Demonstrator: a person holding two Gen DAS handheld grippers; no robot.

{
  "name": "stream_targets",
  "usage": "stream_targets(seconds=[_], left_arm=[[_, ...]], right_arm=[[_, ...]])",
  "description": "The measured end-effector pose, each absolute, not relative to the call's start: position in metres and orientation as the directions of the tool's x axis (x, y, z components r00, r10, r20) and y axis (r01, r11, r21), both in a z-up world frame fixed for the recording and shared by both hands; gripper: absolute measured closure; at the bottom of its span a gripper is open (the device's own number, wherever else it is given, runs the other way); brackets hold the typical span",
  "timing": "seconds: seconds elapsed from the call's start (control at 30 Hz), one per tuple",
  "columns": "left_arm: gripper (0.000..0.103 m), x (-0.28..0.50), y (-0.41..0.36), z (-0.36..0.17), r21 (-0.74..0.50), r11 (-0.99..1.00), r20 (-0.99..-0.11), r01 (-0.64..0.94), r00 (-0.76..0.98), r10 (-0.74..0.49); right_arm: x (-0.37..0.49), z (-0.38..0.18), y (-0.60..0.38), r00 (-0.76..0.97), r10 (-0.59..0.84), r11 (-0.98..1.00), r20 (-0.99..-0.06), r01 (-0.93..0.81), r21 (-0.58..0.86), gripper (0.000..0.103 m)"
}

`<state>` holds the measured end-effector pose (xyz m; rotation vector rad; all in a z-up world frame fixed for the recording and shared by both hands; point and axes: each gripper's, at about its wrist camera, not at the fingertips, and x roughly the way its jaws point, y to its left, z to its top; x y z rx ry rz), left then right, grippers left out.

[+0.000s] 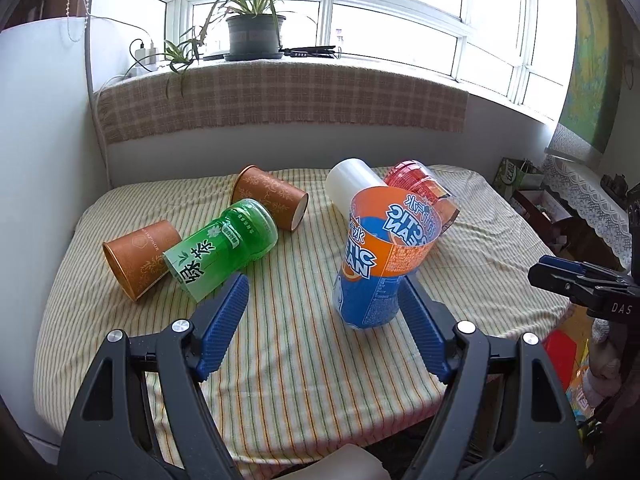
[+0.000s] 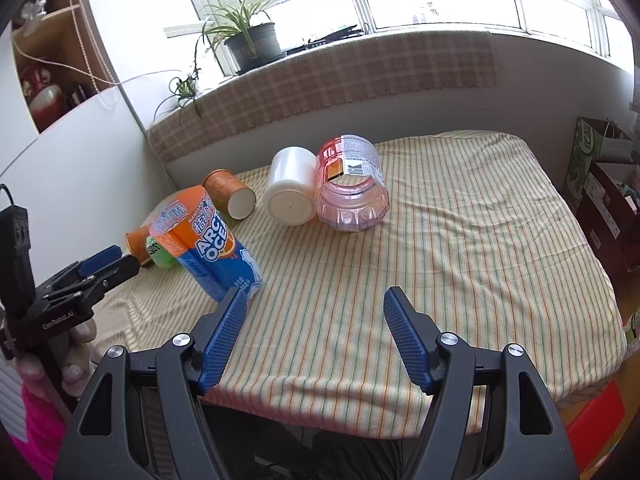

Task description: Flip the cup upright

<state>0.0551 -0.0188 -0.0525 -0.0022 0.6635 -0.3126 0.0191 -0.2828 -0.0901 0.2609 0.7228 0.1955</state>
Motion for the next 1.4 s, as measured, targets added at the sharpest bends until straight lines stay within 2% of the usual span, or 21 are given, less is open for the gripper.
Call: stream_targets(seconds=[0.13,0.3,0.67,1.4], left_arm=[[0.002,0.037,-0.019,-0.035,-0.096,0.971,-0.540,0.218,0.808,-0.234],[0.002,0.022,-0.022,-0.019,-0.059,0.983,-0.481,0.173,0.858,-0.180],[0.001,0.012,-0.019,-0.008,-0.046,0.991,-0.440,0.125,0.888,-0.132],[0.001,0.013,-0.010,-0.010,-0.058,0.995,-0.439,0.083,0.893,-0.100]], right_arm=[[0.017,-0.084,-0.279,0.763,0.229,0.958,-0.604,-0.065,0.281,0.032],[0.015,-0.078,-0.272,0.802,0.162,0.975,-0.575,-0.041,0.218,0.022],[0.016,-0.073,-0.271,0.818,0.135,0.977,-0.559,-0.018,0.211,0.022],[0.015,-0.073,-0.266,0.826,0.110,0.982,-0.553,-0.005,0.188,0.022]])
